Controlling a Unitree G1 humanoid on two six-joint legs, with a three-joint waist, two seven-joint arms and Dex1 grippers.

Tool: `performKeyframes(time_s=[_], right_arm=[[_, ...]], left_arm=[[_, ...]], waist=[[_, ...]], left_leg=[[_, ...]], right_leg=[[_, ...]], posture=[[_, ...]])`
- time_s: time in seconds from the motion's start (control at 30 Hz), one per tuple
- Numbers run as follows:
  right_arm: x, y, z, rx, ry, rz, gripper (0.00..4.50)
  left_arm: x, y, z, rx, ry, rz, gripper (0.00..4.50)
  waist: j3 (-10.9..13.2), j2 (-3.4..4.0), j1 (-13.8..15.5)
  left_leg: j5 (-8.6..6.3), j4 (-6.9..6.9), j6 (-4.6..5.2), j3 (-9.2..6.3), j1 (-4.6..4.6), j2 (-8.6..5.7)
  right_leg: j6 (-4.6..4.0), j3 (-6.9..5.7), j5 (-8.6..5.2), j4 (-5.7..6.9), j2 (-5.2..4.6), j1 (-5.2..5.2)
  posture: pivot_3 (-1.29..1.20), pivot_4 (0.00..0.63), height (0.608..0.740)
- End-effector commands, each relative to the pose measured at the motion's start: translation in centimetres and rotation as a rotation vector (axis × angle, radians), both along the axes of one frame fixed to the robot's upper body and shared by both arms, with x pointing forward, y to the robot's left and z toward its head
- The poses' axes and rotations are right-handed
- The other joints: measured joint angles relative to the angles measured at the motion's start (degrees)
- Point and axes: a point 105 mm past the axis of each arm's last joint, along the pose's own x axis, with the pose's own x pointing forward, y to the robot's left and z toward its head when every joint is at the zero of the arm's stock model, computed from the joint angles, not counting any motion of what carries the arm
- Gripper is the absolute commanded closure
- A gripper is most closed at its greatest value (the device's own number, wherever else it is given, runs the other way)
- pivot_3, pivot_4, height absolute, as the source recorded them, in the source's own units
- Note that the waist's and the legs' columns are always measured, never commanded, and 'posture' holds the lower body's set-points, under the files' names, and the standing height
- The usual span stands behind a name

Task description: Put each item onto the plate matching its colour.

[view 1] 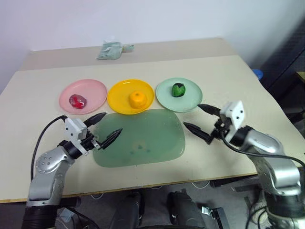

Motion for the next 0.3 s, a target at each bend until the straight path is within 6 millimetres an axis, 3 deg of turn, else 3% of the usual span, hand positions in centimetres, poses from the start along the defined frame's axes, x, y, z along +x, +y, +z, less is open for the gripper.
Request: performKeyframes(time_s=[0.03,0.3], right_arm=[[-1.7,-1.2,1.4,0.009,-0.054,-0.059,0.04],[-2.4,-2.2,0.5,0.007,-0.045,-0.139,0.04]], left_arm=[[-0.7,0.1,1.2,-0.004,-0.003,-0.042,0.00],[-1.0,-0.8,1.5,-0.007,0.070,-0.091,0.00]], waist=[[0.00,0.01,0.15],[-0.01,0.00,0.68]], left_leg=[[0.00,0.02,0.01,0.02,0.00,-0.01],[-0.01,0.07,0.01,0.05,0.03,0.01]], right_leg=[[0.00,0.02,0.00,-0.01,-0.02,0.02],[-0.19,0.04,-0.10,-0.03,-0.02,0.07]], posture=[[0.00,0.150,0.740],[0.00,0.150,0.740]])
